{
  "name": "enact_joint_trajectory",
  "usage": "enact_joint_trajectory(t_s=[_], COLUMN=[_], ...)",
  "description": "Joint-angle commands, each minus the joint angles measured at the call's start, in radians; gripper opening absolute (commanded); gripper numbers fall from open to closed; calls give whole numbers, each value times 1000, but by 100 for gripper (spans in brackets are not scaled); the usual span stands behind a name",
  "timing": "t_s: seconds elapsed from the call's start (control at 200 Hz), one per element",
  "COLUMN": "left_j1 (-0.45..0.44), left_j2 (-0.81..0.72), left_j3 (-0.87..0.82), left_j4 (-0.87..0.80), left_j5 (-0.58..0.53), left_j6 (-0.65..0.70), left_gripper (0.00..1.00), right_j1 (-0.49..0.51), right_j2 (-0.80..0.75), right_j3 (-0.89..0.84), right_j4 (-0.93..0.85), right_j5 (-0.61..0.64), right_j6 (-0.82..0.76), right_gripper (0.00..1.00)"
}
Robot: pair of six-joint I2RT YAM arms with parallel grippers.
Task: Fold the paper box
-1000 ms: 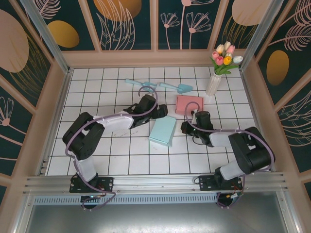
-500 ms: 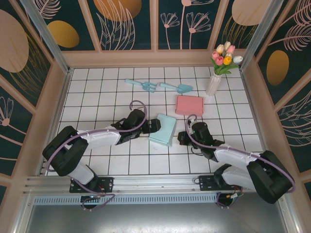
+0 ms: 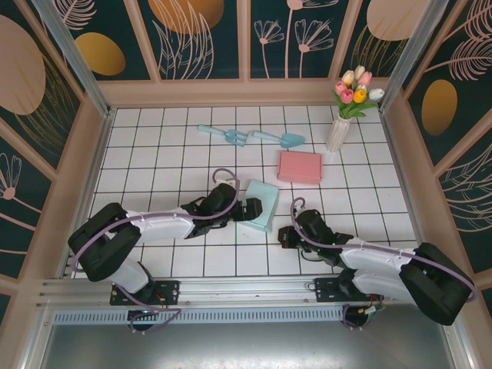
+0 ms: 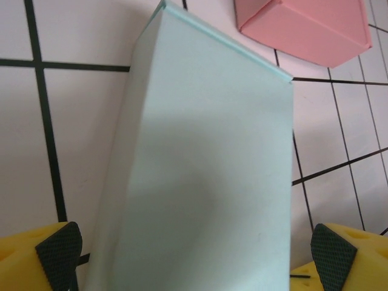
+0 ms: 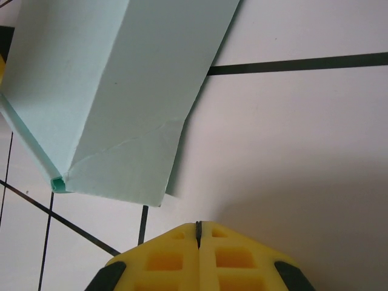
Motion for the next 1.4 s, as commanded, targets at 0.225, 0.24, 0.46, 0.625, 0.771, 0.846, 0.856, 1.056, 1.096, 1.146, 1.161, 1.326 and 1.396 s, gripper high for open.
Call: enact_joint_trajectory(t_s=[0.225, 0.24, 0.46, 0.625, 0.771, 0.846, 0.856, 1.056, 1.096, 1.146, 1.161, 1.326, 1.396], left_j1=[-27, -29, -47, -66, -87, -99, -100, -162, -177, -196, -202, -261, -264], left_j2=[-15, -17, -31, -22, 1, 10, 10, 29, 34, 39, 41, 70, 78], left_j3=[-36, -38, -56, -65, -59, -58, -57, -17, -7, 7, 11, 62, 72], left_j4=[27, 26, 36, 57, 79, 99, 101, 107, 108, 109, 111, 112, 112], left_j5=[-33, -35, -48, -50, -37, -25, -24, -23, -23, -23, -23, -23, -21], left_j6=[-40, -42, -57, -75, -94, -105, -106, -114, -115, -120, -119, -125, -129], left_gripper=[98, 98, 99, 99, 99, 98, 98, 98, 98, 98, 99, 99, 98], right_j1=[23, 23, 33, 42, 54, 57, 57, 57, 57, 57, 57, 57, 58], right_j2=[39, 44, 111, 154, 185, 198, 200, 223, 225, 228, 229, 230, 230], right_j3=[-6, -5, 15, 28, 40, 42, 41, 46, 48, 53, 54, 68, 72], right_j4=[73, 76, 119, 152, 169, 182, 183, 209, 215, 222, 226, 260, 269], right_j5=[-4, -4, -10, -16, -14, -15, -15, -14, -14, -15, -16, -30, -31], right_j6=[28, 28, 30, 34, 36, 40, 40, 40, 39, 37, 36, 30, 28], right_gripper=[0, 0, 0, 0, 0, 0, 0, 0, 0, 0, 0, 0, 0])
